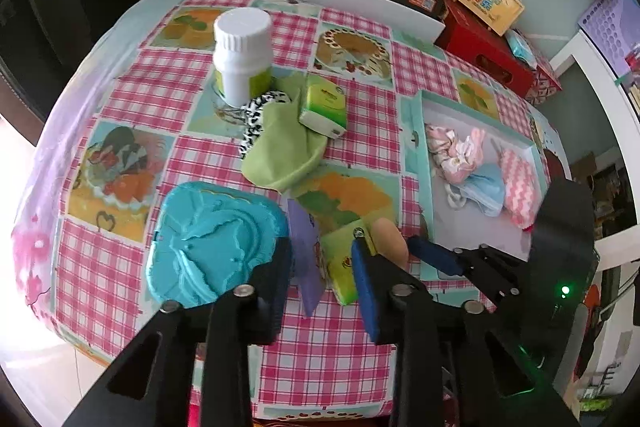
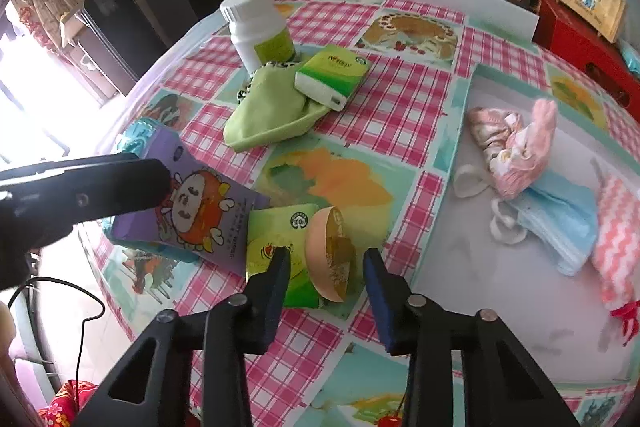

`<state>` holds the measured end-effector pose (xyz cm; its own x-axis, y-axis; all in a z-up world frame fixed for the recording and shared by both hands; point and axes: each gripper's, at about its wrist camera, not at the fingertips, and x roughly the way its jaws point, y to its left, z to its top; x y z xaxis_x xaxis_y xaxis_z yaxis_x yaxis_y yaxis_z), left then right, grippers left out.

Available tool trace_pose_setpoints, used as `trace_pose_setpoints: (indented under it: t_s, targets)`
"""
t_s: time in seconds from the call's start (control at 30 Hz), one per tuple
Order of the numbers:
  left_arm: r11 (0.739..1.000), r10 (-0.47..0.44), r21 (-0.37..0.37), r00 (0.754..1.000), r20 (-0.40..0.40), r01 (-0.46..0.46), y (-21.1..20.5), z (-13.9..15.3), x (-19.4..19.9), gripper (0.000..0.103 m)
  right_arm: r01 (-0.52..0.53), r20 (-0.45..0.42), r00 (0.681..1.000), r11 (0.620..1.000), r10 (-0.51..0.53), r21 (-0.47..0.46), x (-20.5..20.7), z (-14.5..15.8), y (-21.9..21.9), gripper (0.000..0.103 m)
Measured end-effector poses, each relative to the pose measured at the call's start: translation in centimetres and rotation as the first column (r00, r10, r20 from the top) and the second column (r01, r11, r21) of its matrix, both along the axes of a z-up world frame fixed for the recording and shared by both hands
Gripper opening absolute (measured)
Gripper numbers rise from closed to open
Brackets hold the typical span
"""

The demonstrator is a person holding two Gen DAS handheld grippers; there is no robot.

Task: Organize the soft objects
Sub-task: 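Grasp the tan round disc with the right gripper while the left grasps the purple cartoon packet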

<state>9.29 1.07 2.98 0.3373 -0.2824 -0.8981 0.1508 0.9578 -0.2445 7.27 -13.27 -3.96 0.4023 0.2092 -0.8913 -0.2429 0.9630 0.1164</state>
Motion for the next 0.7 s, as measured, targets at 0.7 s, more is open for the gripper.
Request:
trace_pose_setpoints:
  t_s: [0.7]
  targets:
    - [0.999,-0.009,0.045,0.999,-0.052,0.012,-2.3,-3.4,1.0,0.023,0.010,-0.021,1.000,1.000,-0.009,0.028,0.5,-0.8,-0.1,0.026]
